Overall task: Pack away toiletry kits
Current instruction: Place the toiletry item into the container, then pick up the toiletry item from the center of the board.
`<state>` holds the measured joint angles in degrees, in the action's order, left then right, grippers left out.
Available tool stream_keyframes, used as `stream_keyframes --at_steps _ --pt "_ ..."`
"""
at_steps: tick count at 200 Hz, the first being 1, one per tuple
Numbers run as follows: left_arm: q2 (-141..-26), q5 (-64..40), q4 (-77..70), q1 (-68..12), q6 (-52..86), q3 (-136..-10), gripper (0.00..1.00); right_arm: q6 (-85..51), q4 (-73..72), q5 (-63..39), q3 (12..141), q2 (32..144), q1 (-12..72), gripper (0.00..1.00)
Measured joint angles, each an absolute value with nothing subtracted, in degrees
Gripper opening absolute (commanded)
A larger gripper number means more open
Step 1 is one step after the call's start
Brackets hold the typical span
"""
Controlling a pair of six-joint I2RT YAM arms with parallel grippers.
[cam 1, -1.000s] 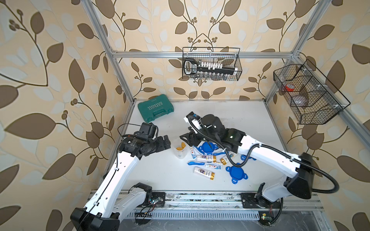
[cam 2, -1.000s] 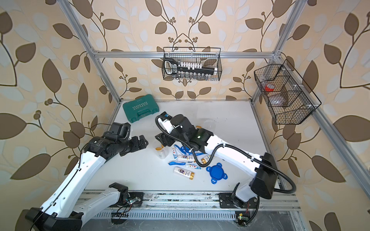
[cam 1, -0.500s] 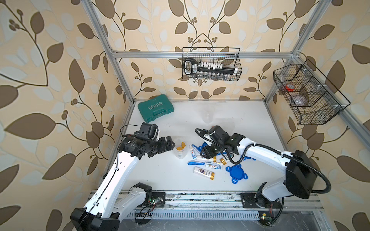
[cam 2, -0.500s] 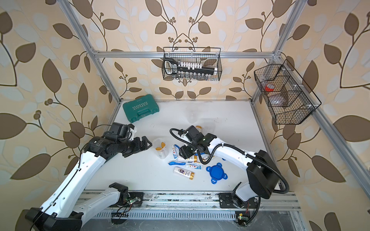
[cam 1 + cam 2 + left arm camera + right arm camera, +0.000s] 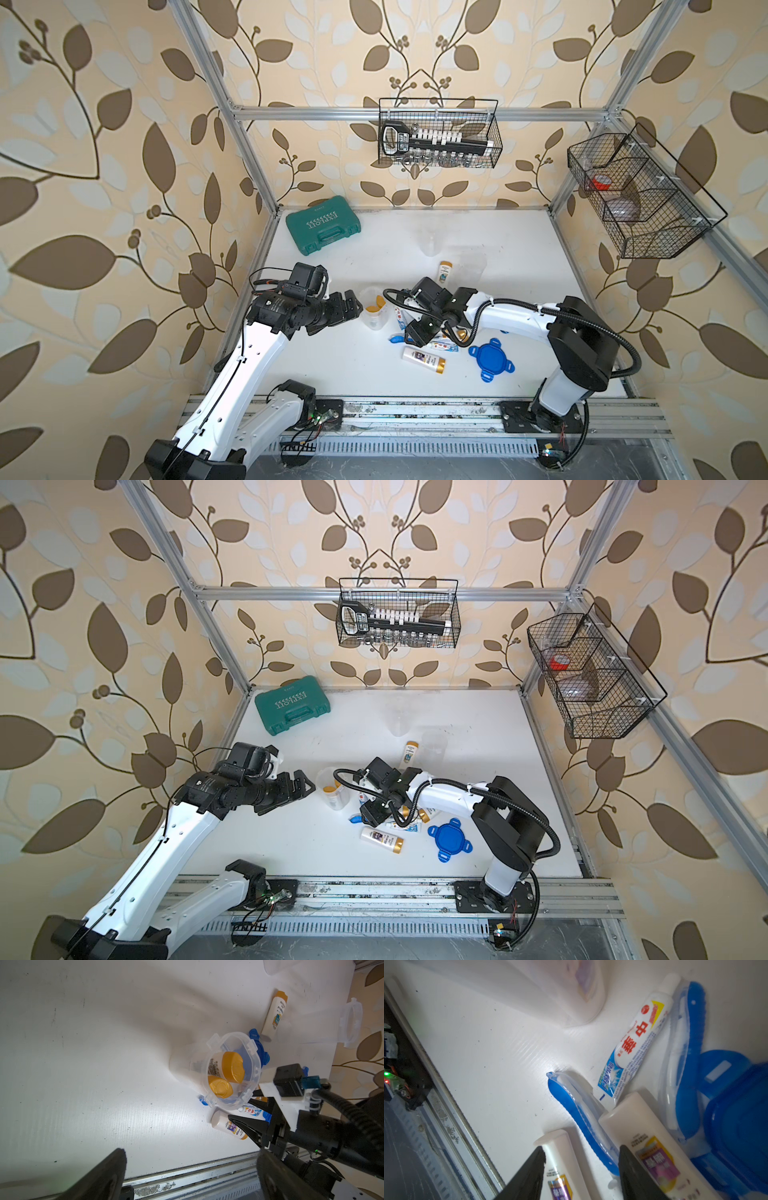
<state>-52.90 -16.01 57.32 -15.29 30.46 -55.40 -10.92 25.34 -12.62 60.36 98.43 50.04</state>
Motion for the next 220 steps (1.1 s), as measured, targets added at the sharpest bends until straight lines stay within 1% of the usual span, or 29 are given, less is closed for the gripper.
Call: stream_keyframes --at_steps 47,89,123,157,208,220 --pt "-53.41 -15.97 57.28 -15.29 30.44 -55.4 0.99 -11.11 23.81 -12.62 60.38 102.91 49.36 0.58" --pt "-53.8 -15.99 57.19 -15.29 30.46 -55.4 0.99 -11.07 22.17 -11.73 61.19 104.03 49.34 0.57" --pt "-53.8 -15.9 57.19 -15.29 30.46 -55.4 0.99 -10.92 21.78 -9.34 61.95 104.77 49.39 0.54" --pt "-54.0 -15.42 57.19 -15.29 30.44 -55.4 0.99 -10.96 21.39 -6.63 61.49 104.53 49.39 0.54" --pt "-55.35 -14.7 56.97 -15.29 30.37 -55.4 0.99 -11.86 21.21 -4.14 60.05 103.57 49.67 0.49" --pt "-55.55 -14.63 56.84 -15.29 30.35 -55.4 0.99 -12.19 21.23 -3.77 60.05 103.57 49.71 0.43"
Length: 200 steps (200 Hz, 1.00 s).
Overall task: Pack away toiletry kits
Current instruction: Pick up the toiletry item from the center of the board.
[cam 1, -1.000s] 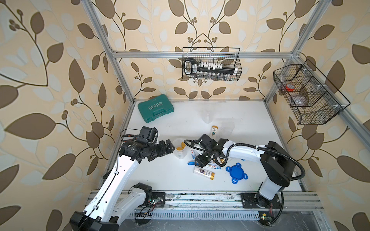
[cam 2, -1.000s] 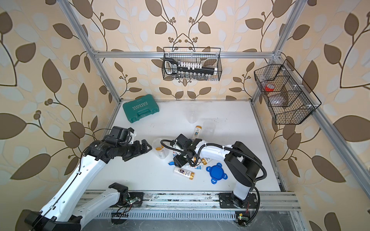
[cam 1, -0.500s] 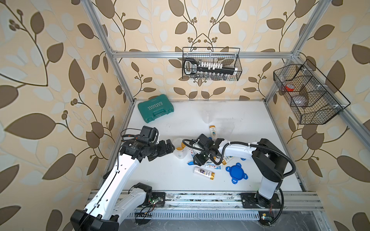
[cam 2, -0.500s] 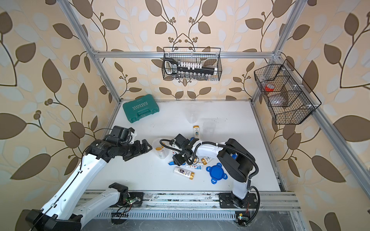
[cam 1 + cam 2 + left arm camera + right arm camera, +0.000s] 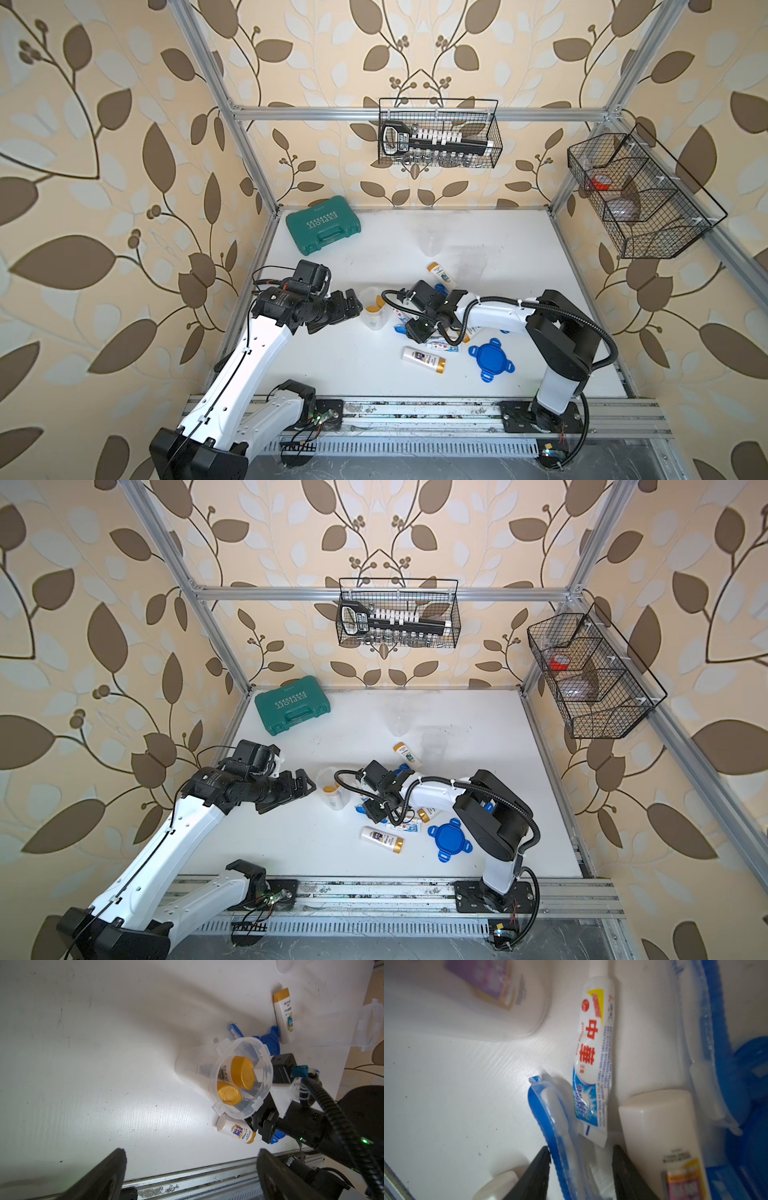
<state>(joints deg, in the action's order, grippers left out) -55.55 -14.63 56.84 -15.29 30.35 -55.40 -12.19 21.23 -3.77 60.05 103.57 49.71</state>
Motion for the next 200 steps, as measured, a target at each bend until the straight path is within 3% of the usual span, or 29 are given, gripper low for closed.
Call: stream_keyframes --at_steps 23,88,157,200 --pt "-55.72 -14.52 56.77 -15.29 30.24 -55.4 0.99 -13.08 21.28 -2.98 59.77 103.48 49.34 0.36" --pt "-55.81 -14.31 56.82 -15.29 29.93 -56.05 0.99 -13.93 20.97 -2.7 57.08 101.19 48.58 0.44" --pt "-56.69 -14.04 56.77 -15.29 29.32 -56.38 0.99 -13.87 21.8 -0.1 57.58 101.65 50.78 0.39" --pt "-56.69 -13.15 56.77 -15.29 28.8 -56.38 0.99 -14.04 22.9 1.15 58.28 102.17 50.96 0.28"
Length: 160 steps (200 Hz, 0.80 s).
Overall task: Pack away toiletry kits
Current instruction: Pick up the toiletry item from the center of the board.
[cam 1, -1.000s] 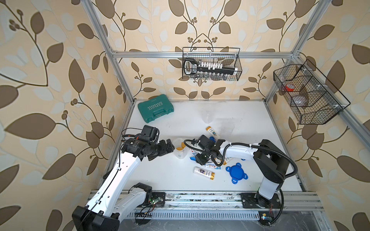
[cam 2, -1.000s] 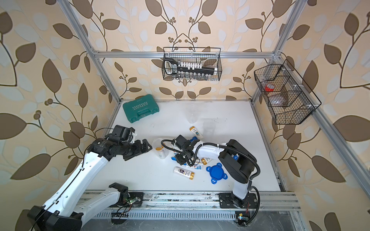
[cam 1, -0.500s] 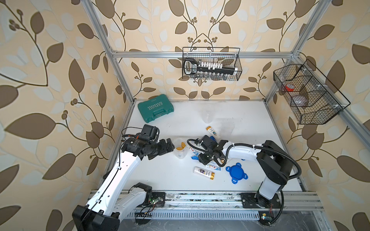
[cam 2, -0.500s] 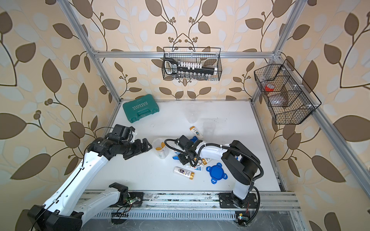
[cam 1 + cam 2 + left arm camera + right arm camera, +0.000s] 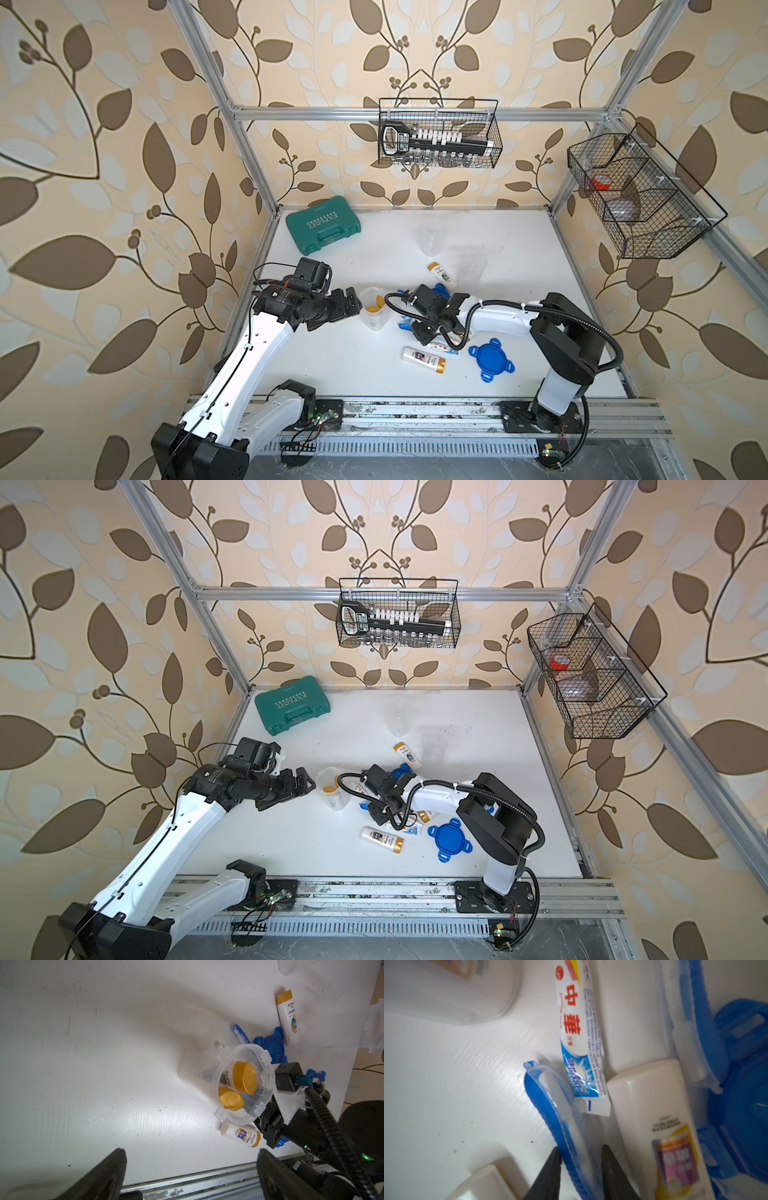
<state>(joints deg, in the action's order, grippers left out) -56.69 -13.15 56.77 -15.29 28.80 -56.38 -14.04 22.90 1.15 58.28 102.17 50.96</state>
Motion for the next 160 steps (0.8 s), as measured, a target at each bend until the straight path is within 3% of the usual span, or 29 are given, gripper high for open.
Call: stream_keyframes --at_steps 70,125,160 --pt "-58.63 -12.99 58.33 -15.29 26.98 -60.53 0.99 -15.22 20.01 0.1 52.25 97.08 51.62 0.11" --pt "-58.48 -23.35 58.22 -15.84 23.11 -66.76 0.99 -13.89 14.94 -6.07 43.16 78.74 51.75 0.08" --pt "-58.57 -26.98 55.35 -22.92 25.21 -66.15 0.99 -13.98 11.84 -9.28 43.16 74.15 51.75 0.08"
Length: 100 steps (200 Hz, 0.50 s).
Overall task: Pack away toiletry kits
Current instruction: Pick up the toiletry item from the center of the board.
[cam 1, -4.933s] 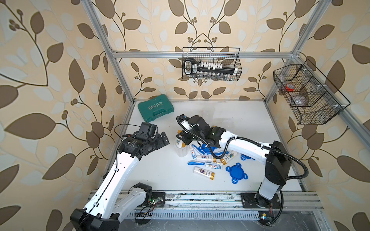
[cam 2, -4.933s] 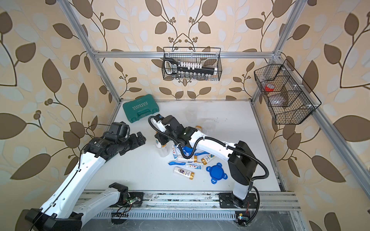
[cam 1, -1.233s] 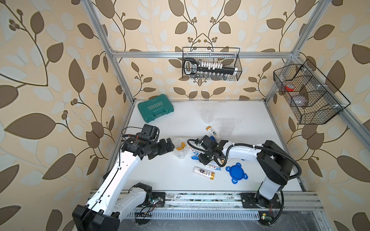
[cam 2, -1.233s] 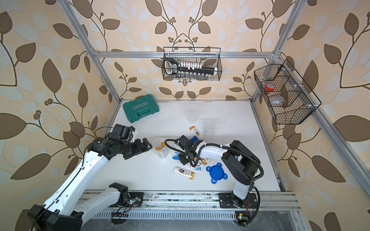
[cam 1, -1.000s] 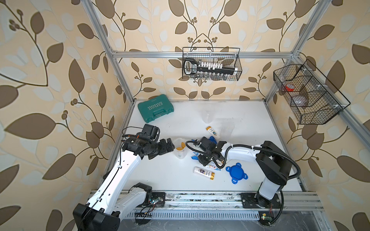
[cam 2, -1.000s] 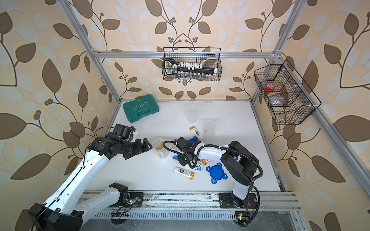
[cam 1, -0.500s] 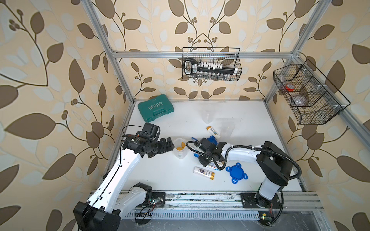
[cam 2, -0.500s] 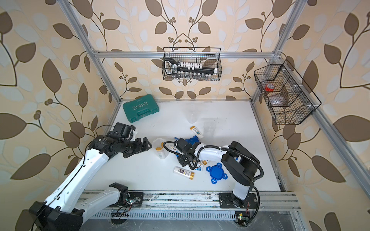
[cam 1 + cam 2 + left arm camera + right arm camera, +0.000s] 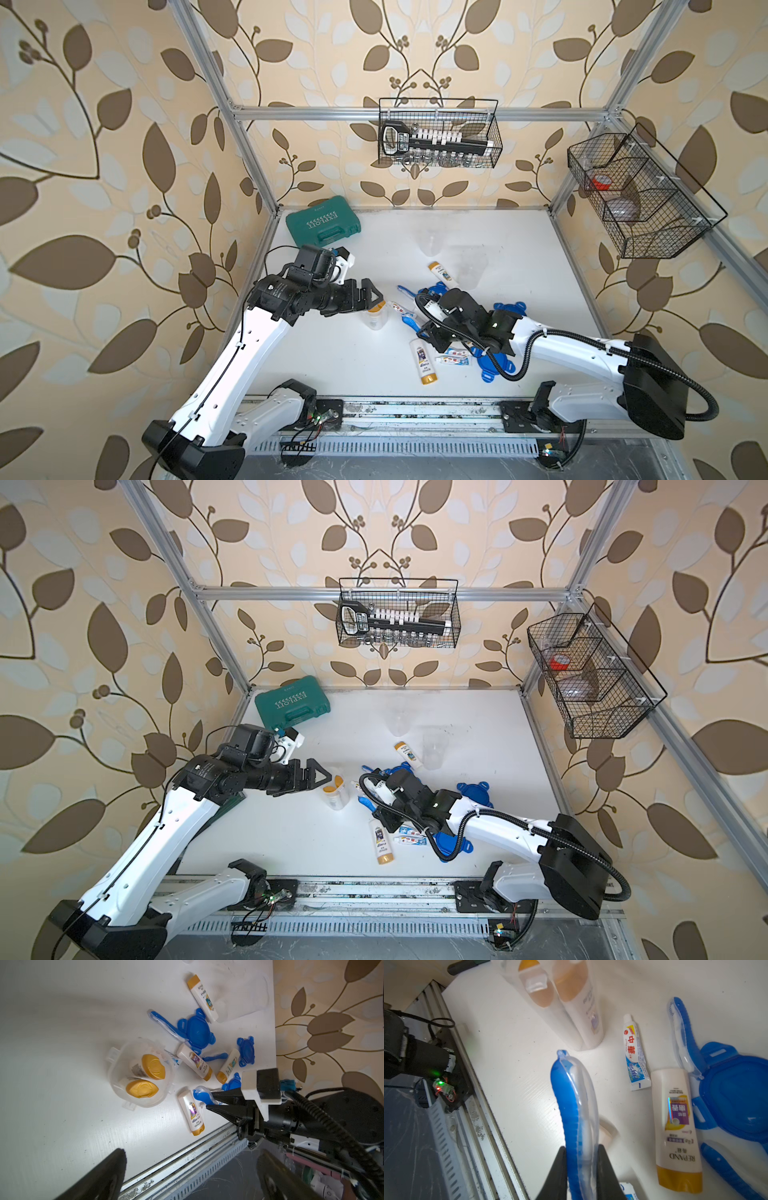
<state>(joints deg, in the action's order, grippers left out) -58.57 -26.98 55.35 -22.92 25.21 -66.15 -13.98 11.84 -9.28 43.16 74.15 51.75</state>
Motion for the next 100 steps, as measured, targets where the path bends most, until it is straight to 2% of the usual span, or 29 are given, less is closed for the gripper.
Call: stream_keyframes --at_steps 29,66,81,100 --pt "-59.46 -27.83 49.19 -29.06 30.13 -64.01 0.99 -14.83 11.51 -12.32 43.46 69.73 51.75 0.08" --pt "-63.26 -28.14 41.21 -32.86 35.07 -63.11 0.93 -16.49 11.07 -15.81 47.62 67.44 51.75 0.08" --pt "-64.51 -28.12 39.13 -33.78 36.27 -63.09 0.87 -17.15 10.48 -16.99 48.99 67.2 51.7 0.08" --pt "-65.69 -28.12 36.56 -34.24 37.01 -62.61 0.73 -18.13 9.41 -18.37 49.91 67.2 51.62 0.09"
